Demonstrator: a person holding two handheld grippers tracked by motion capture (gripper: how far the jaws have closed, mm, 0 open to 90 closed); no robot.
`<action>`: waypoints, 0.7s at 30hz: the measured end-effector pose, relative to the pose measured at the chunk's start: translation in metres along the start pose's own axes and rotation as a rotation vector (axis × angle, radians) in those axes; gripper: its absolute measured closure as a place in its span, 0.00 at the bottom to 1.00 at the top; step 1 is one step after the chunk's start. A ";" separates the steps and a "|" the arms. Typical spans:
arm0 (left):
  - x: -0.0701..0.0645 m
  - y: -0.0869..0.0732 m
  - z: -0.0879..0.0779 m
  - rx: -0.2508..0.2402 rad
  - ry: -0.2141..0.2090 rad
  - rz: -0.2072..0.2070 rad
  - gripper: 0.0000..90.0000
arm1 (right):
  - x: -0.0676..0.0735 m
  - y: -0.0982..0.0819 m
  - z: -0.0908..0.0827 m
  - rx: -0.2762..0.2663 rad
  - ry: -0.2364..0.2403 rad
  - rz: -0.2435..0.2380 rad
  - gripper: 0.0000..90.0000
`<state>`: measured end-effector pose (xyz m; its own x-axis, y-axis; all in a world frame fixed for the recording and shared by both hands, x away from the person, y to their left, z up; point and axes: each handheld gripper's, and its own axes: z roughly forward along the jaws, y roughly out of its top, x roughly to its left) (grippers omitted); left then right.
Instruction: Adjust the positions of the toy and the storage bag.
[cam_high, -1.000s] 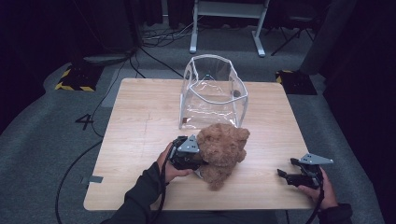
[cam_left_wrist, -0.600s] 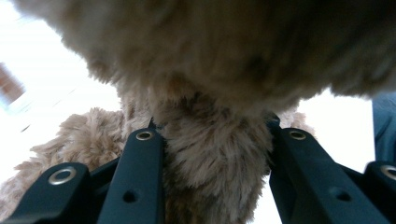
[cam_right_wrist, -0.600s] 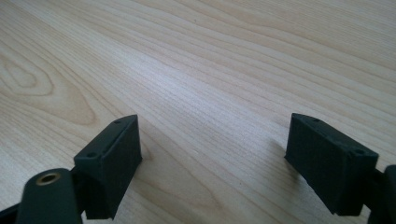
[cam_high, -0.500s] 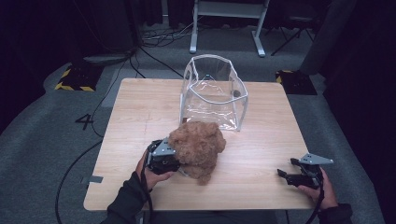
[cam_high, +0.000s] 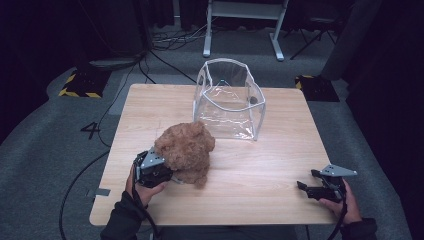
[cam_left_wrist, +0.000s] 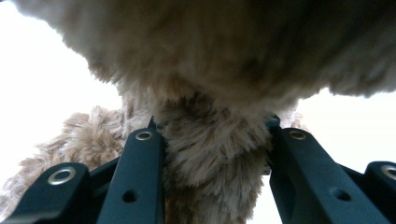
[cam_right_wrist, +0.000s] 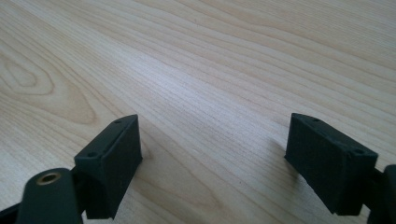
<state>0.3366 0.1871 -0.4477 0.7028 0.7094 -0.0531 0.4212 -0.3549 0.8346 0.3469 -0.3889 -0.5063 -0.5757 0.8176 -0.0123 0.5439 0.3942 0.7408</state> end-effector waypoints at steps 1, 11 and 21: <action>0.000 0.000 0.000 0.000 0.000 0.000 0.73 | 0.000 0.000 0.000 -0.001 0.001 -0.001 0.21; 0.016 -0.010 -0.018 0.009 0.088 -0.045 0.73 | 0.000 0.001 0.001 0.002 0.004 -0.002 0.20; 0.027 -0.015 -0.019 -0.009 0.105 -0.081 0.73 | -0.003 0.005 0.000 0.028 0.022 -0.019 0.25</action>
<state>0.3383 0.2231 -0.4514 0.6028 0.7954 -0.0629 0.4684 -0.2890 0.8349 0.3513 -0.3897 -0.5028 -0.5988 0.8008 -0.0110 0.5497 0.4210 0.7215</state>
